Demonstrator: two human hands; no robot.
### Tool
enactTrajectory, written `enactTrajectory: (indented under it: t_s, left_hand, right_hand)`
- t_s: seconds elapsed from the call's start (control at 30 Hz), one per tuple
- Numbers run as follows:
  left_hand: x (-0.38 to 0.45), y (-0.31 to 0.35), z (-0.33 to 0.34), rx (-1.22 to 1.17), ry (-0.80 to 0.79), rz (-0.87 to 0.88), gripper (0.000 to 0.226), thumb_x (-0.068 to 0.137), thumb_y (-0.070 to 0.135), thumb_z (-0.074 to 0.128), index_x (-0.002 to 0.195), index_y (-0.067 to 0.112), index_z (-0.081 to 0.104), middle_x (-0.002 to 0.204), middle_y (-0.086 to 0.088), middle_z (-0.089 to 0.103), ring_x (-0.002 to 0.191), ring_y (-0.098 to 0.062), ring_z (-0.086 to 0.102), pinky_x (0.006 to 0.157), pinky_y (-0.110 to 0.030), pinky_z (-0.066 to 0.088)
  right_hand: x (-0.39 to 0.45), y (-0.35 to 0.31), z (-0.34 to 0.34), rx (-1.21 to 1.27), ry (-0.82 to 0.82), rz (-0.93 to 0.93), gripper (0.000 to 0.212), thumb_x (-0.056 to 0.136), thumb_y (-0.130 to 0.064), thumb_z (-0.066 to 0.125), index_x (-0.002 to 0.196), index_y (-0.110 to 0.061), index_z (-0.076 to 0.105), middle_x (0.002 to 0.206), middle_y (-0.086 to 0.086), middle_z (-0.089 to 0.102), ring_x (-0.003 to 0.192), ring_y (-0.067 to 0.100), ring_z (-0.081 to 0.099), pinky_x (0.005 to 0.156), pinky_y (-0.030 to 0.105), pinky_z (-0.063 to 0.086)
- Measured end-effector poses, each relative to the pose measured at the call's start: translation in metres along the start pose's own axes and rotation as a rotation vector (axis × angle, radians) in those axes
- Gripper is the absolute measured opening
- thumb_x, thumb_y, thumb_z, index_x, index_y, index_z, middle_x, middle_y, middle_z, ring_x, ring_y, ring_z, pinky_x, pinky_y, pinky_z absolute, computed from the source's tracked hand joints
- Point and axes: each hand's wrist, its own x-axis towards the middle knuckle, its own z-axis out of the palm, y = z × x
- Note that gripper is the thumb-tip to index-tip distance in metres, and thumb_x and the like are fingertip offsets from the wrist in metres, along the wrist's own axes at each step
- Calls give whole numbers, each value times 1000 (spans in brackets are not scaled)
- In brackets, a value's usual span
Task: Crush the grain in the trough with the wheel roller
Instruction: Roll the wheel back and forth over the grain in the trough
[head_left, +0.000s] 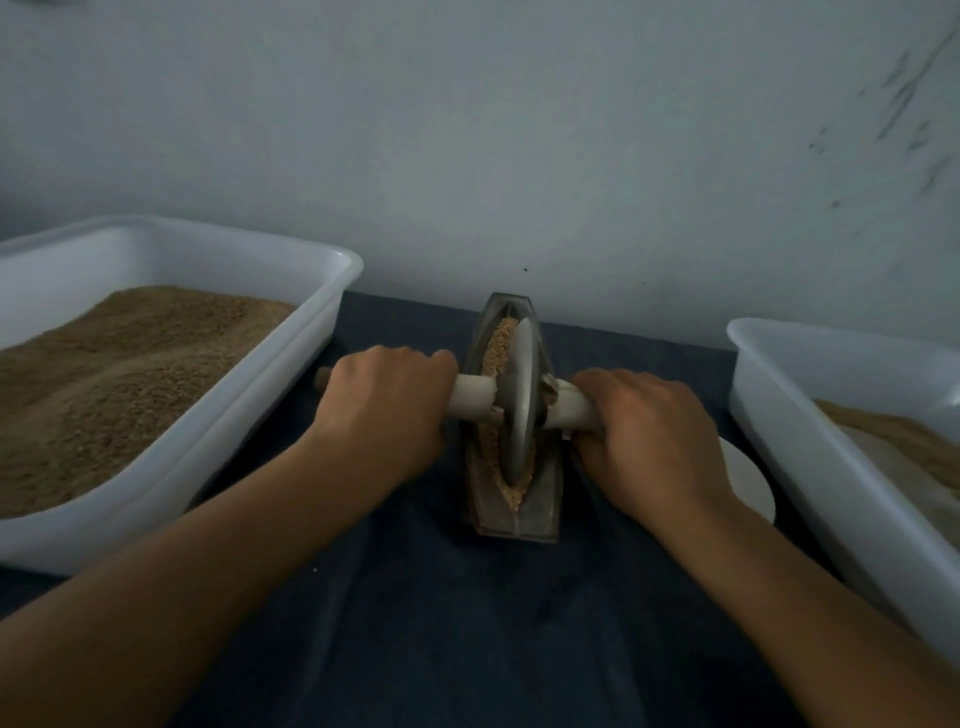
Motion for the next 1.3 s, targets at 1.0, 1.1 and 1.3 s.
enactTrajectory:
  t_s: [1.0,1.1,1.3]
  left_hand:
    - [97,-3,34,-78,-28,-76,35,85,26,68,109,17,44,102,-9,62,91,-30,59,67,-40,39]
    - [84,-1,29,-50,-3,-57,36,83,27,70,104,19,41,98,-7,62,82,-26,55,65,-39,37]
    - [41,3,19,10,35,-4,44,80,33,71,94,24,30,78,3,45,69,-18,45,61,-35,34]
  right_hand:
    - [84,42,67,-183,-192,102,24,80,-40,67,101,-29,63,92,0,67,81,26,63,55,27,29]
    - [65,37,61,-149,-169,100,23,81,-40,66,99,-29,61,89,-2,66,79,23,62,54,28,30]
    - [25,17,32,-106,-79,41,18,77,-32,71,88,-24,59,80,-3,64,70,26,61,56,31,28]
